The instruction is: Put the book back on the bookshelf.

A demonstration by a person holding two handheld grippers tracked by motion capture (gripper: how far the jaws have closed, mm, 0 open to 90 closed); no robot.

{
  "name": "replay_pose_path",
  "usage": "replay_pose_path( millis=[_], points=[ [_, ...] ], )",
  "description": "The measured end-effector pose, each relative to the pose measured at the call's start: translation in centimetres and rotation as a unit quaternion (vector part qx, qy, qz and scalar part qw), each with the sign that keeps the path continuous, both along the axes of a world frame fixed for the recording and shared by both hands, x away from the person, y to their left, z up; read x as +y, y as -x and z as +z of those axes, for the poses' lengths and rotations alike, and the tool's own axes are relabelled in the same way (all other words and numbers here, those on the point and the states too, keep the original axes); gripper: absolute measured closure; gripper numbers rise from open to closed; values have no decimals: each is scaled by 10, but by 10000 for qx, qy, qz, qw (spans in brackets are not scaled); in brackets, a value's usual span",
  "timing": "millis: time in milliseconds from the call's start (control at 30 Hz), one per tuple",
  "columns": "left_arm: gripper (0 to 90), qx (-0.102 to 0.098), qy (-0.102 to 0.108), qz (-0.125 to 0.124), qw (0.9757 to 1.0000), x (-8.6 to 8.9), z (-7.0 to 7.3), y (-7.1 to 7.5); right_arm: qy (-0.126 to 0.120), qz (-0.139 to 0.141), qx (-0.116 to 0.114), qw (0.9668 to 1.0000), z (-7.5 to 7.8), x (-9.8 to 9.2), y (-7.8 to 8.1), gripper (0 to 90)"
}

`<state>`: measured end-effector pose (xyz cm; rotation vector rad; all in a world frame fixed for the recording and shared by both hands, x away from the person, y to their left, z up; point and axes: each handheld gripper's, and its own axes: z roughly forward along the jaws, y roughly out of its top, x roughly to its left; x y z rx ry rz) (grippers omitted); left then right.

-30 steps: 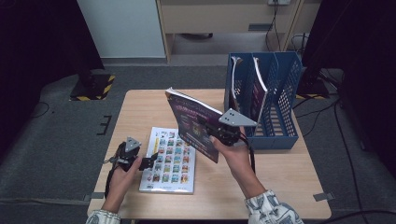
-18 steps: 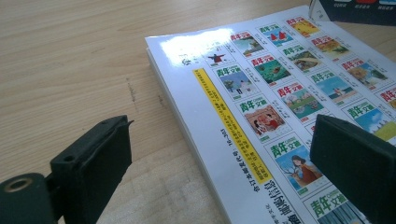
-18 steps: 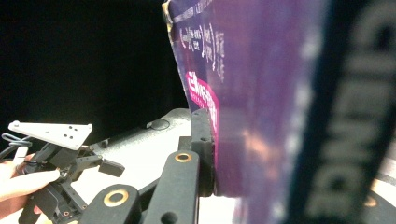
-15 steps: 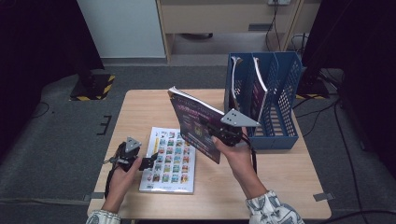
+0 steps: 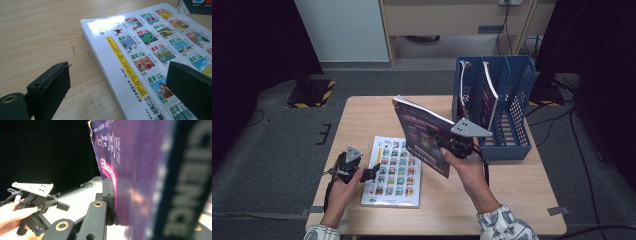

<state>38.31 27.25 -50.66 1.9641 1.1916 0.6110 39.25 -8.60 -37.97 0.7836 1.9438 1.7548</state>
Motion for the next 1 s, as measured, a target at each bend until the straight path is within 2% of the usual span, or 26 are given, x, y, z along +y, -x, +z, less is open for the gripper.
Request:
replay_pose_path(
  millis=[233,533,1000],
  points=[
    [49,-12,65,27,10000,2,1,0,59,-113,16,9999,-3,-12,4,840],
    [49,-8,15,14,10000,2,1,0,-41,-170,63,9998,-5,-32,13,840],
    [49,-23,9,28,10000,2,1,0,-25,-243,83,9997,-7,-46,18,840]
  ],
)
